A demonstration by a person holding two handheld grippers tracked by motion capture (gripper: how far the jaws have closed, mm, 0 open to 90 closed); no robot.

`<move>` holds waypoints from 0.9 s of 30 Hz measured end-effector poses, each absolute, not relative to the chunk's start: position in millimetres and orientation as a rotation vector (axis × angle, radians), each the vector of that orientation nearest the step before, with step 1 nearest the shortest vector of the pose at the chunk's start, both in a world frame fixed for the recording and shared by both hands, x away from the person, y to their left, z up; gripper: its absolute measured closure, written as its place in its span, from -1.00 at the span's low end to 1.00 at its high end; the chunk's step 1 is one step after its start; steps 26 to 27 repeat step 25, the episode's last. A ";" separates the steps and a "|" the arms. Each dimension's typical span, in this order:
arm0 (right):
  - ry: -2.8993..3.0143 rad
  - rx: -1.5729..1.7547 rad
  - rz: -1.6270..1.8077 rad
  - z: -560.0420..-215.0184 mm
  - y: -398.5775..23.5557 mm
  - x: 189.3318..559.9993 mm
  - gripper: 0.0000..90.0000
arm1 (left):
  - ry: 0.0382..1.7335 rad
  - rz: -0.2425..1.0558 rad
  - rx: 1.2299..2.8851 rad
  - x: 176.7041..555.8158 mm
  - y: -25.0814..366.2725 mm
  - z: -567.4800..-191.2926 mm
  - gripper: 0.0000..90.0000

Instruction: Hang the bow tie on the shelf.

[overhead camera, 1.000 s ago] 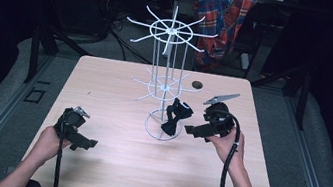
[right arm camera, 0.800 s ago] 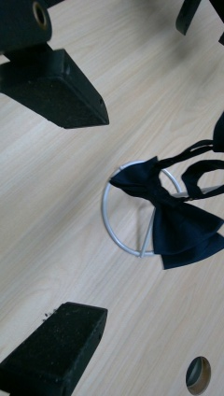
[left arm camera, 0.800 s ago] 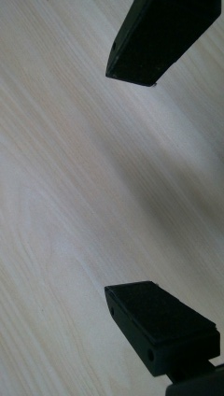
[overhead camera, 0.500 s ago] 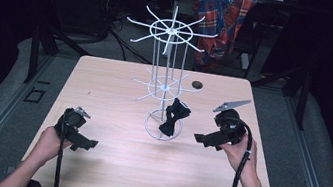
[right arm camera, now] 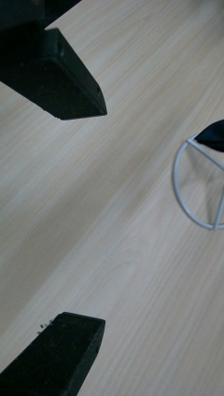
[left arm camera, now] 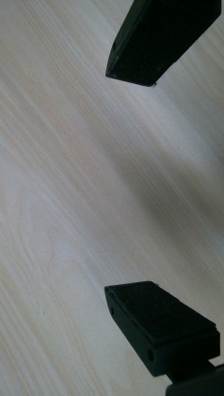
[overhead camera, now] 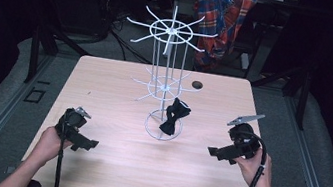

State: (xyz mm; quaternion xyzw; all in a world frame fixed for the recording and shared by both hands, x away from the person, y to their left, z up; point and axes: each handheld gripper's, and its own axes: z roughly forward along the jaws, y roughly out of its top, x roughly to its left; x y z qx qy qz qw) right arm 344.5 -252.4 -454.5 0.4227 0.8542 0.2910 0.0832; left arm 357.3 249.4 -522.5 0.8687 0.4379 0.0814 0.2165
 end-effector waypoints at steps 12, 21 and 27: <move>2.626 1.360 0.754 -490.3 -263.0 343.4 -1.00 | 1.210 0.229 2.414 356.5 248.4 -522.8 -1.00; 2.692 1.392 0.637 -508.9 -261.8 351.6 -1.00 | 1.216 0.230 2.415 356.7 248.8 -523.4 -1.00; 2.690 1.395 0.595 -515.0 -263.9 355.1 -1.00 | 1.221 0.229 2.426 356.8 247.7 -523.2 -1.00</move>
